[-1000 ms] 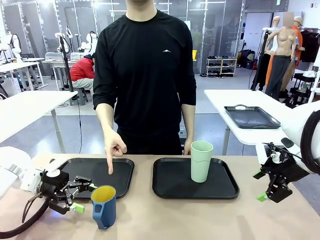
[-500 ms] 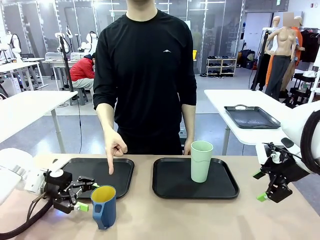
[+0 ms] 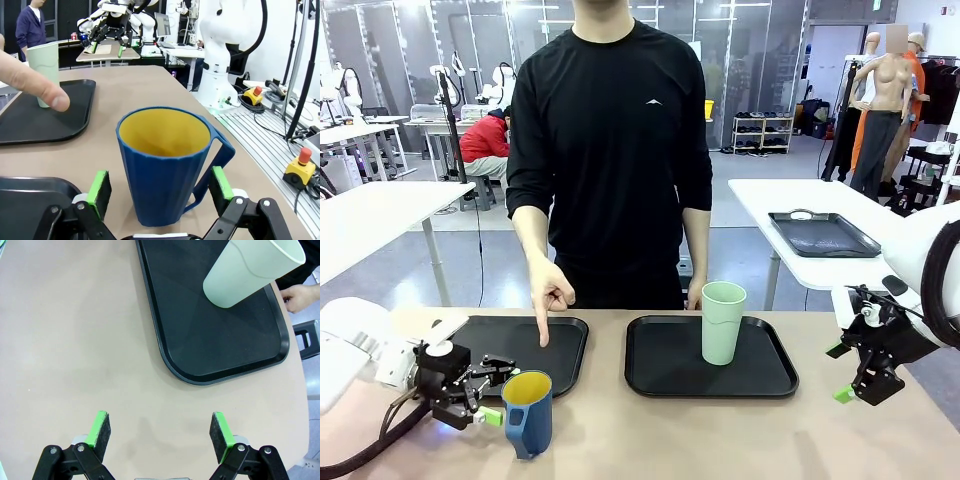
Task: Sort and store the cups by type.
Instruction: Pick up the Handle plastic cup and place it into the empty Flat Tray.
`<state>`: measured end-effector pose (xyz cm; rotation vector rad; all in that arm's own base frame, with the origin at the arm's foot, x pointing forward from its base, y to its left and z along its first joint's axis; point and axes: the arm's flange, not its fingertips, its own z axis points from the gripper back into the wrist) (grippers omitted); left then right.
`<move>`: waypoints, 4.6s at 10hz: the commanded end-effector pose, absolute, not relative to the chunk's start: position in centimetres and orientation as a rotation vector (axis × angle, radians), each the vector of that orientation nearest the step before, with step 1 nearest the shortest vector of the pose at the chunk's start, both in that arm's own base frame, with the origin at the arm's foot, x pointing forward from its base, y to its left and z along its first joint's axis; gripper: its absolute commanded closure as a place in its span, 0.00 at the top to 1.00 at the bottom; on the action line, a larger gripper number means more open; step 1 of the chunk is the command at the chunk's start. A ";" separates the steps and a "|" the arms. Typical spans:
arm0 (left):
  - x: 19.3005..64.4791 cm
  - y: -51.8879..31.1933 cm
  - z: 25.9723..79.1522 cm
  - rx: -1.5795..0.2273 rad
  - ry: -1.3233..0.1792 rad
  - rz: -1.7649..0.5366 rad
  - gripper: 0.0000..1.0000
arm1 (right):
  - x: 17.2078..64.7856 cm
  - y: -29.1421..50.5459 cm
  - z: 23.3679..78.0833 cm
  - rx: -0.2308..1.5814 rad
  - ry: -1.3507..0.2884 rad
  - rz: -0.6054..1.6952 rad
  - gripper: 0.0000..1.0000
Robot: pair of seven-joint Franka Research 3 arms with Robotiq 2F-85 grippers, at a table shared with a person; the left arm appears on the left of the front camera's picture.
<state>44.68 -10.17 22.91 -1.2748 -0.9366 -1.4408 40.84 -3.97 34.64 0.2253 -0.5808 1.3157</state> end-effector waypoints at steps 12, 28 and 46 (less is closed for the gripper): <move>45.3 -14.4 21.5 -1.338 -0.909 -1.471 1.00 | 40.8 -3.9 34.7 0.220 -0.586 1.327 1.00; 44.0 -13.4 25.3 -1.408 -0.968 -1.455 0.21 | 40.8 -3.9 34.7 0.220 -0.586 1.327 1.00; 50.1 -7.4 29.0 -1.254 -1.150 -1.336 0.77 | 40.8 -3.9 34.7 0.220 -0.586 1.327 1.00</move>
